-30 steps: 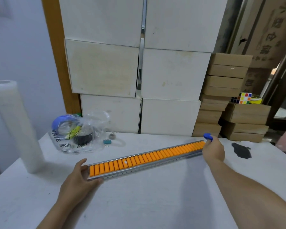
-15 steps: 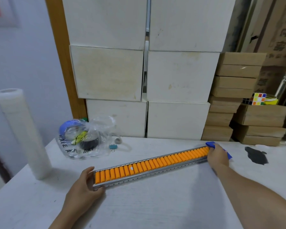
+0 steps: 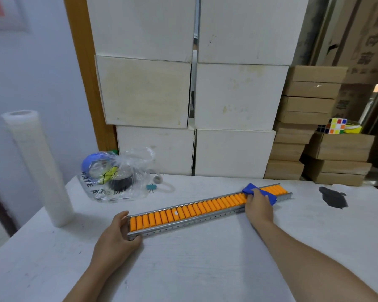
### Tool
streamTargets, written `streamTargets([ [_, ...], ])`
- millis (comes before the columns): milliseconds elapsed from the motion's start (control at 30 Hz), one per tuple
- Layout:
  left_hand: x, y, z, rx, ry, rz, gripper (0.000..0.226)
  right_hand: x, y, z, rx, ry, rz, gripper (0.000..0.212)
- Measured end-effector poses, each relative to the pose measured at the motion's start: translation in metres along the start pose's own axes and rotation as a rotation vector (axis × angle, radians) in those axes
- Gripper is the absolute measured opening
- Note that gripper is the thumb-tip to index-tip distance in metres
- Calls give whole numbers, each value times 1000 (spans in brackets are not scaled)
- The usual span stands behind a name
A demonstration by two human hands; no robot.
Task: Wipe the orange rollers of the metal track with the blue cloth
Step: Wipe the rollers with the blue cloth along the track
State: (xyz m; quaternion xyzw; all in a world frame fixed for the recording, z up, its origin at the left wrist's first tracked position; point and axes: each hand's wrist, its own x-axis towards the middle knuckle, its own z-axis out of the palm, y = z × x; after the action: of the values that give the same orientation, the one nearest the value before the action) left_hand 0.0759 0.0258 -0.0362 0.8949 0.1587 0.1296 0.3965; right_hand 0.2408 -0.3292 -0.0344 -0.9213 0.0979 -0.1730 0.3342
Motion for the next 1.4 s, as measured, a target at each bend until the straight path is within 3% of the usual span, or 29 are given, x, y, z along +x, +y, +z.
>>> streamTargets([
  [167, -1, -2, -1, 1, 31, -10, 84, -47, -40, 17, 52, -25, -98, 14],
  [700, -11, -5, -5, -165, 9, -17, 63, -129, -126, 52, 250, -278, -124, 19],
  [1200, -14, -7, -5, -231, 122, -77, 47, -183, -186, 77, 270, -405, -229, 22],
  [1300, -16, -8, -8, -279, 198, -88, 46, -198, -202, 82, 309, -460, -242, 22],
  [1400, -17, -6, -15, -457, 372, -176, 38, -213, -214, 84, 330, -517, -258, 24],
])
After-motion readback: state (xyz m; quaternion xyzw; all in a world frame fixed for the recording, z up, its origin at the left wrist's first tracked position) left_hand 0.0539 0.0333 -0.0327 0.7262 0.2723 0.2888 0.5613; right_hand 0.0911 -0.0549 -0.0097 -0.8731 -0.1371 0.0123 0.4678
